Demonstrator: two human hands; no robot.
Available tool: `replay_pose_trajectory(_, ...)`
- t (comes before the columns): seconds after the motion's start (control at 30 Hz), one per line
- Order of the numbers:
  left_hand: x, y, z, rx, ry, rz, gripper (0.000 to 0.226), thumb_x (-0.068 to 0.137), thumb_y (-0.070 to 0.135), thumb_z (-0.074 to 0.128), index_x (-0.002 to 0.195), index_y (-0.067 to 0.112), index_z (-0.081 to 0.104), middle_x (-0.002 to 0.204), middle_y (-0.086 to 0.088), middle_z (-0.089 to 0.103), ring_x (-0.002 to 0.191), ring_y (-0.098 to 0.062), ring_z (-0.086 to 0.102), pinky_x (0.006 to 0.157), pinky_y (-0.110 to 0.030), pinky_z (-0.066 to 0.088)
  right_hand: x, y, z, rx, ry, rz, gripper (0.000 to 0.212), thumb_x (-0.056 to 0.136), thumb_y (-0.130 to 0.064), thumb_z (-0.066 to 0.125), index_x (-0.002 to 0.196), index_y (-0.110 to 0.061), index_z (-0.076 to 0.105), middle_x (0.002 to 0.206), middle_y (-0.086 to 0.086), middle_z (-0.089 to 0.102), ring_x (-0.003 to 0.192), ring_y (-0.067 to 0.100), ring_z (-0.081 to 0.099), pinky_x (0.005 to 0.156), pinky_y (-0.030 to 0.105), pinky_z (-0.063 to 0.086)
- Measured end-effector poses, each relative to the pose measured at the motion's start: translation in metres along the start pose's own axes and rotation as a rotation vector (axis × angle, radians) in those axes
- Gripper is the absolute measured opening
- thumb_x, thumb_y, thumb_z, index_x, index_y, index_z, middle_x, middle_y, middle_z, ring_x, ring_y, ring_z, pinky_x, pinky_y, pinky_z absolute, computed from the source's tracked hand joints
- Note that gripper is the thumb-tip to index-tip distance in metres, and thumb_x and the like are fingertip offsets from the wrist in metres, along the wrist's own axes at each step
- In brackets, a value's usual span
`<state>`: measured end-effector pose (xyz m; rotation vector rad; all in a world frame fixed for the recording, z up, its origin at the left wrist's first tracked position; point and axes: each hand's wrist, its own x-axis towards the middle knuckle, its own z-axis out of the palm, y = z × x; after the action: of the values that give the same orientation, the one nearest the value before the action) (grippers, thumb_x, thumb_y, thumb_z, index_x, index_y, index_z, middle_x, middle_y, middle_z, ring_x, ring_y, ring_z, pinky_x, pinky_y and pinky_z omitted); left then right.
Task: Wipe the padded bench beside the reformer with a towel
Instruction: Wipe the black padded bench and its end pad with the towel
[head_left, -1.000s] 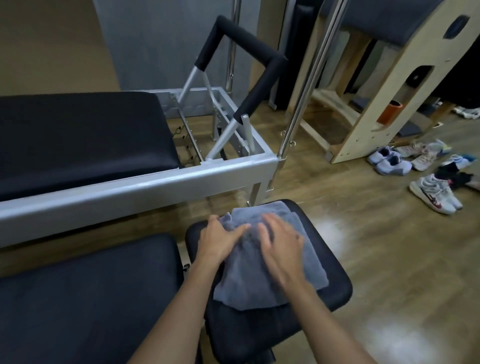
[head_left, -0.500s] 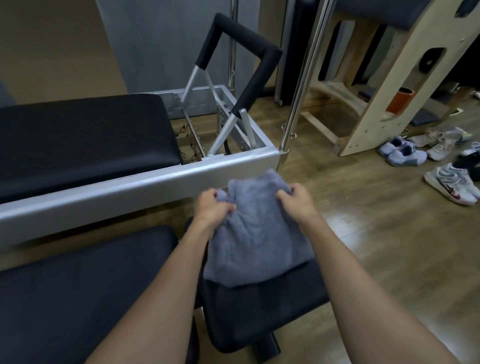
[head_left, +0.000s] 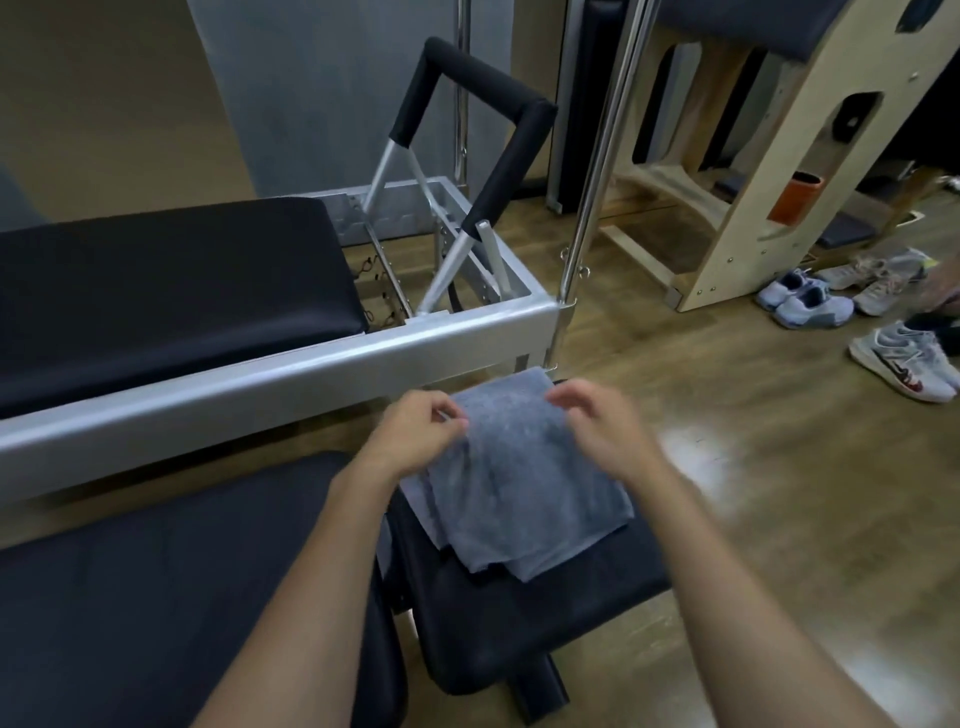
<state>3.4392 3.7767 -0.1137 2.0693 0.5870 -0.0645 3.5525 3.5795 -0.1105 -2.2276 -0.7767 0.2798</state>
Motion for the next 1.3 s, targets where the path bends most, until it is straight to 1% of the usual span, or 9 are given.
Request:
replay_pose_trajectory(0.1,0.014,-0.027,0.018,0.209,0.268,-0.039,0.019,0.093,0.025,0.058,0.11,0.022,0.064,0.117,-0.004,0.064,0.108,-0.022,0.06,0.089,-0.042,0.05,0.014,-0.01,0.075,-0.317,-0.139,-0.048,0.046,0.098,-0.039,0.043,0.143,-0.026,0.045,0.153,0.001,0.04,0.143,0.023,0.031,0.116,0.051,0.02)
replay_pose_trajectory(0.23,0.02,-0.059,0.026,0.375,0.313,-0.064,0.038,0.097,0.022,0.045,0.134,0.022,0.05,0.137,-0.005,0.053,0.125,-0.028,0.046,0.099,-0.046,0.038,0.02,-0.008,0.138,-0.603,-0.148,-0.071,0.065,0.093,-0.066,0.016,0.152,-0.037,0.02,0.164,-0.003,0.013,0.15,0.029,-0.001,0.105,0.072,-0.014)
replay_pose_trajectory(0.43,0.03,-0.08,0.018,0.394,0.422,-0.051,0.033,0.101,0.022,0.038,0.128,0.016,0.056,0.131,-0.01,0.057,0.121,-0.032,0.049,0.099,-0.045,0.036,-0.001,0.027,0.116,-0.702,-0.036,-0.073,0.059,0.09,-0.059,0.032,0.146,-0.039,0.034,0.158,-0.004,0.031,0.148,0.025,0.018,0.111,0.068,0.0)
replay_pose_trajectory(0.57,0.045,-0.074,0.029,0.332,0.4,0.029,0.027,0.1,0.022,0.041,0.104,0.014,0.067,0.109,-0.007,0.069,0.103,-0.029,0.061,0.092,-0.043,0.045,-0.035,0.064,0.077,-0.737,0.085,0.006,0.061,0.085,-0.058,0.036,0.141,-0.036,0.045,0.149,-0.006,0.046,0.141,0.022,0.037,0.11,0.064,0.02)
replay_pose_trajectory(0.73,0.06,-0.077,0.03,0.175,0.505,-0.011,0.042,0.097,0.037,0.046,0.069,0.015,0.069,0.076,-0.009,0.069,0.082,-0.035,0.063,0.073,-0.038,0.048,0.0,0.07,0.071,-0.739,0.114,0.034,0.067,0.083,-0.063,0.03,0.144,-0.037,0.04,0.149,-0.006,0.045,0.139,0.02,0.037,0.107,0.06,0.022)
replay_pose_trajectory(0.83,0.067,-0.081,0.026,0.146,0.498,-0.064,0.049,0.094,0.05,0.043,0.081,0.017,0.076,0.086,-0.015,0.072,0.087,-0.04,0.063,0.077,-0.039,0.05,0.056,0.072,0.077,-0.798,0.085,0.025,0.064,0.087,-0.062,0.026,0.145,-0.037,0.036,0.151,-0.005,0.04,0.138,0.021,0.033,0.105,0.059,0.025)
replay_pose_trajectory(1.0,0.054,-0.079,0.037,0.308,0.478,0.019,0.054,0.099,0.05,0.03,0.067,0.018,0.059,0.088,-0.02,0.068,0.086,-0.042,0.061,0.081,-0.046,0.049,0.103,0.074,0.08,-0.813,0.096,0.038,0.051,0.091,-0.054,0.029,0.131,-0.03,0.052,0.136,0.0,0.053,0.127,0.026,0.044,0.1,0.06,0.027)
replay_pose_trajectory(1.13,0.042,-0.078,0.04,0.393,0.444,0.032,0.059,0.102,0.048,0.025,0.087,0.007,0.065,0.102,-0.023,0.067,0.095,-0.045,0.06,0.082,-0.045,0.044,0.054,0.083,0.068,-0.751,0.143,0.012,0.052,0.093,-0.047,0.039,0.142,-0.031,0.043,0.146,-0.002,0.045,0.135,0.024,0.036,0.103,0.058,0.026)
replay_pose_trajectory(1.3,0.026,-0.077,0.043,0.338,0.42,0.128,0.049,0.103,0.038,0.027,0.079,0.009,0.059,0.097,-0.02,0.068,0.091,-0.042,0.06,0.081,-0.045,0.044,-0.049,0.104,0.031,-0.758,0.099,0.047,0.056,0.09,-0.045,0.041,0.145,-0.033,0.039,0.15,-0.003,0.041,0.137,0.025,0.036,0.101,0.056,0.031)
